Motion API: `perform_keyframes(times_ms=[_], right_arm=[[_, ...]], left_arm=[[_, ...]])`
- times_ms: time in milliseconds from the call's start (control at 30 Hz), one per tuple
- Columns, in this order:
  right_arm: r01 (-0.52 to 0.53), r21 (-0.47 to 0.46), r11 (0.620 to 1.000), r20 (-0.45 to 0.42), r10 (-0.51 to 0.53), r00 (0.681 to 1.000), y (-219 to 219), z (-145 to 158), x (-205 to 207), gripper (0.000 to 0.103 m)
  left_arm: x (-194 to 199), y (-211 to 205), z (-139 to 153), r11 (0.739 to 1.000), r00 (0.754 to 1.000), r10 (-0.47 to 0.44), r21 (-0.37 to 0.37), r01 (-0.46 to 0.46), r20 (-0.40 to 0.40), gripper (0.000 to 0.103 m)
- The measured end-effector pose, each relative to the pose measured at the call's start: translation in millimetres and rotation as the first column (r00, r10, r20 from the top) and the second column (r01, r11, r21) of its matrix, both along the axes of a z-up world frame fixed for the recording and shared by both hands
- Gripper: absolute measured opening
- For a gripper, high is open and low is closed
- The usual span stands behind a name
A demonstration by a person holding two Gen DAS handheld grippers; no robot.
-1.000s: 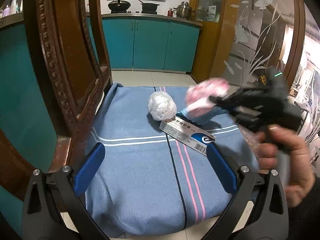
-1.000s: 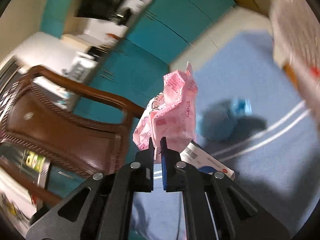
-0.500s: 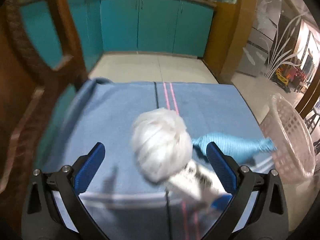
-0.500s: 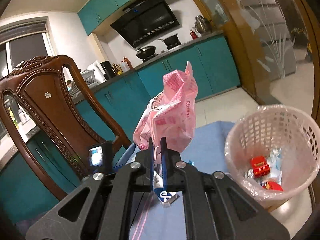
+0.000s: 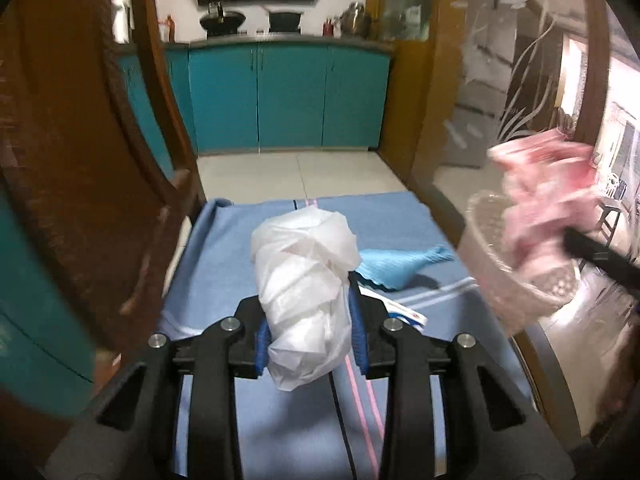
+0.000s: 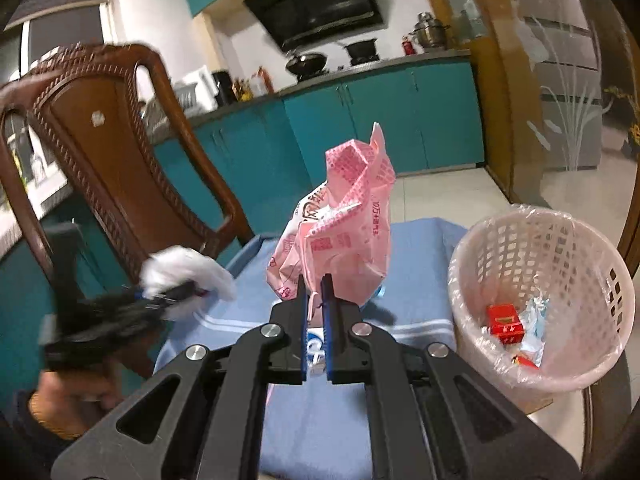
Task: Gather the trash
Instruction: 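Grasp the white plastic ball with the left gripper while the right gripper holds the pink paper, then carry the pink paper over the basket and open the right gripper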
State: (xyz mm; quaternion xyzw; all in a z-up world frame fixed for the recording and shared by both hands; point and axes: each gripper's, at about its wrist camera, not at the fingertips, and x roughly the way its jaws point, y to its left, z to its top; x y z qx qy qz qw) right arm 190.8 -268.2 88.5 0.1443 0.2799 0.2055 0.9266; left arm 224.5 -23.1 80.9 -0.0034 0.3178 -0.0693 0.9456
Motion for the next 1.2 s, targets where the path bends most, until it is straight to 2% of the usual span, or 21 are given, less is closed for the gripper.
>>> perform_keyframes(times_ms=[167,367,467,1200], right_arm=[[-0.029,-0.066,0.997,0.000,0.029,1.000,24,-5,-12,0.007],[-0.051,-0.110,0.993,-0.011,0.051,0.999,43,-14,-22,0.007],[-0.056,-0.123,0.991,-0.008,0.055,0.998,48,-14,-24,0.007],[-0.067,-0.140,0.988,-0.026,0.064,0.998,56,-20,-17,0.007]], left_arm=[[-36,1,2,0.999,0.999,0.036,0.006,-0.036,0.038,0.033],[-37,-4,-5,0.999,0.999,0.022,0.039,-0.023,0.029,0.033],[-40,4,-4,0.999,0.999,0.026,0.022,-0.027,0.022,0.033],[-42,8,-3,0.999,0.999,0.029,0.023,-0.030,0.015,0.036]])
